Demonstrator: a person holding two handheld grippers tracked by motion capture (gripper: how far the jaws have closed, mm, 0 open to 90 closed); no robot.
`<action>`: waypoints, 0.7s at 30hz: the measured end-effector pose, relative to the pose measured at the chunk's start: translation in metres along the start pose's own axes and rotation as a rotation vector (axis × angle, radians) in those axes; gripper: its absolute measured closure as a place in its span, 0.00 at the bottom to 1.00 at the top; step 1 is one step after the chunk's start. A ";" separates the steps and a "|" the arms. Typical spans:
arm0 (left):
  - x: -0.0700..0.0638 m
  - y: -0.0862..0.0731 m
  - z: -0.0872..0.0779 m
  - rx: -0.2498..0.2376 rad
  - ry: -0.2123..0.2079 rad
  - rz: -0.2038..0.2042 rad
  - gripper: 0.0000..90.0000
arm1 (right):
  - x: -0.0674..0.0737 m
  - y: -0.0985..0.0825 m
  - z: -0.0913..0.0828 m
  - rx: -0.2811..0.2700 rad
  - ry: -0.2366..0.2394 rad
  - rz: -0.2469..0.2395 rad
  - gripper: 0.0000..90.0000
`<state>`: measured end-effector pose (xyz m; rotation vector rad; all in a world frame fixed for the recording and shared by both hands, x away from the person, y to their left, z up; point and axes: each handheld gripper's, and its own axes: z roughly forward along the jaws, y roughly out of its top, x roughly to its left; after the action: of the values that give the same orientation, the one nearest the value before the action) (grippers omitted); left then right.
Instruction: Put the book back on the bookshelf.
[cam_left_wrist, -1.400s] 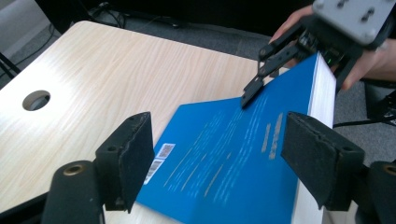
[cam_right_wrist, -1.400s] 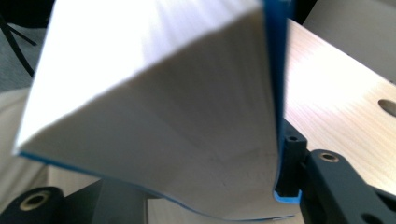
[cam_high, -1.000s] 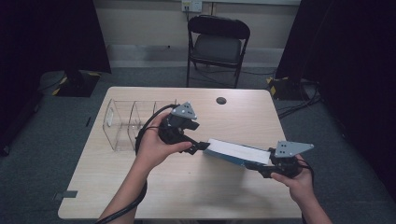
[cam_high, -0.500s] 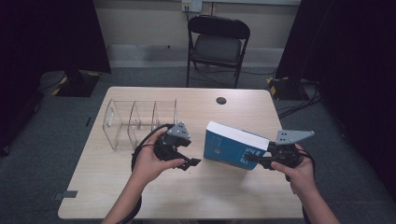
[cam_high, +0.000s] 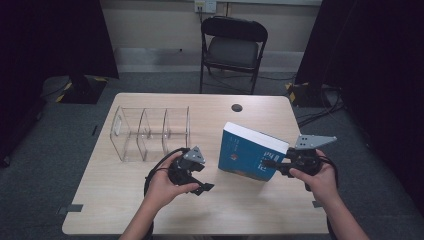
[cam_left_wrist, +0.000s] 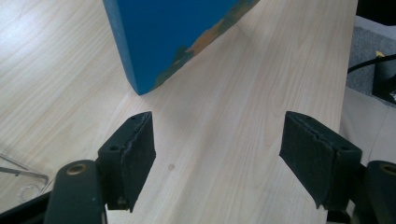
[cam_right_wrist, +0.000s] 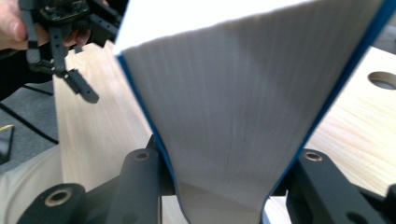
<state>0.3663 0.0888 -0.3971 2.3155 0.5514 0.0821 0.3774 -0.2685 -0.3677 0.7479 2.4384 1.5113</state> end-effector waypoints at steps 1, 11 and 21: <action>0.000 -0.002 0.003 0.001 -0.002 -0.007 0.29 | -0.001 0.000 0.000 -0.002 -0.003 0.003 0.67; 0.002 -0.017 0.015 0.040 -0.015 -0.021 0.30 | -0.003 0.003 0.001 -0.007 -0.023 0.032 0.67; 0.002 -0.029 0.023 0.043 -0.026 -0.043 0.32 | 0.000 0.004 0.003 -0.017 -0.069 0.042 0.65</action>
<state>0.3626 0.0932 -0.4342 2.3418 0.5945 0.0194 0.3800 -0.2649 -0.3660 0.8383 2.3715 1.4925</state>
